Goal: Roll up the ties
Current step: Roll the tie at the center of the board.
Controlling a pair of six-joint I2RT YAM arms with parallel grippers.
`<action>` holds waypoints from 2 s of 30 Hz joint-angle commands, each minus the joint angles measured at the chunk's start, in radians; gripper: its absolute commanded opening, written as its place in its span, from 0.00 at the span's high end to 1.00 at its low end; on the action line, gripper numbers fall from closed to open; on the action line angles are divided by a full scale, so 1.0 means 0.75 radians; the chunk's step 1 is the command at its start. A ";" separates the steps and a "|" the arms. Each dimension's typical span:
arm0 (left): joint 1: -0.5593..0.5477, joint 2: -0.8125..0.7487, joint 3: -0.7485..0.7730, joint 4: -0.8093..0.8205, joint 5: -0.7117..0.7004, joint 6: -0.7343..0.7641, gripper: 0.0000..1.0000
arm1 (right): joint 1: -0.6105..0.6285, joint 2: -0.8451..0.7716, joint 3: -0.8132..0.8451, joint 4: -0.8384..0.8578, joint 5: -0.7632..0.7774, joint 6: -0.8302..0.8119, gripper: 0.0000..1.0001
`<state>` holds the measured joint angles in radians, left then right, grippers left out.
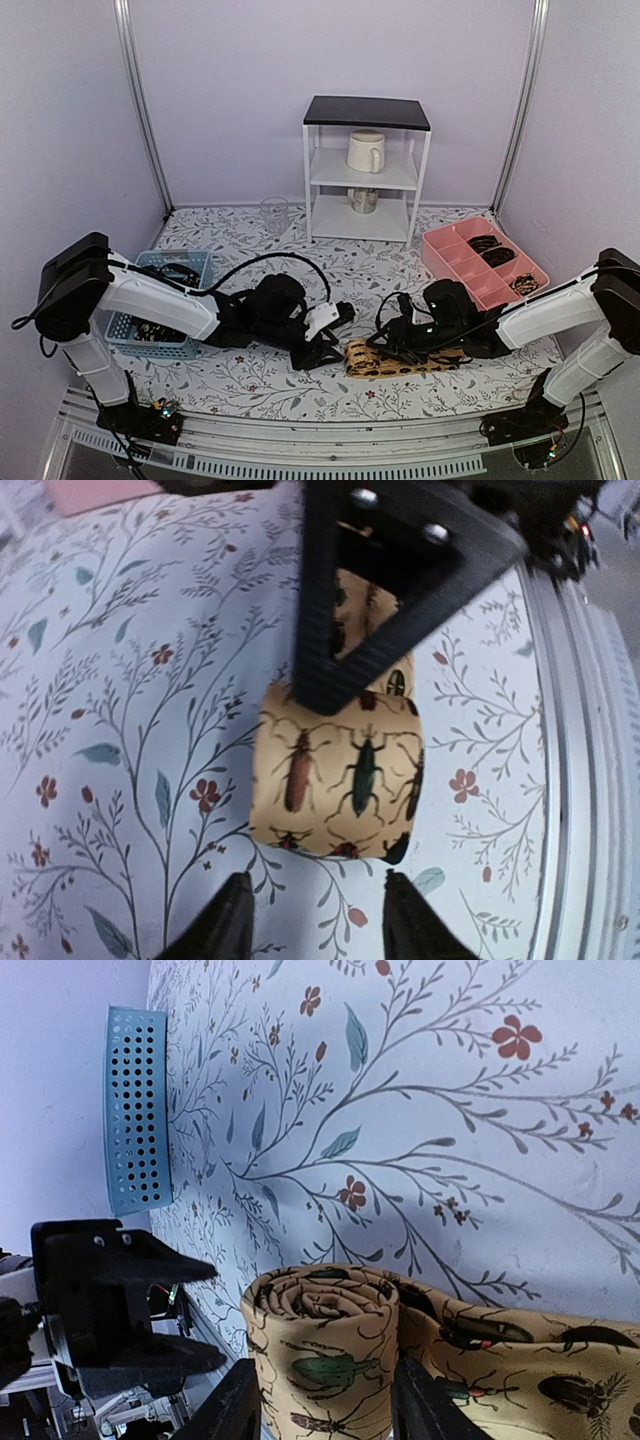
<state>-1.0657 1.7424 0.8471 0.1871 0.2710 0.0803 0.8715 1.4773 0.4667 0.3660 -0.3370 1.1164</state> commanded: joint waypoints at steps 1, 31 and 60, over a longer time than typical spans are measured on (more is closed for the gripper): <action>0.051 -0.087 -0.058 0.083 -0.102 -0.205 0.61 | 0.033 0.008 0.031 -0.130 0.046 -0.030 0.55; -0.073 0.240 -0.007 0.398 -0.051 -0.759 1.00 | 0.041 -0.099 -0.114 -0.121 0.159 -0.083 0.68; -0.085 0.247 0.034 0.389 -0.057 -0.755 1.00 | 0.061 -0.209 -0.034 -0.214 0.123 -0.168 0.50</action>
<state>-1.1080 1.9186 0.8509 0.4671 0.2272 -0.4911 0.8997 1.2789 0.3958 0.2214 -0.2291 1.0103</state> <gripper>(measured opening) 0.003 0.489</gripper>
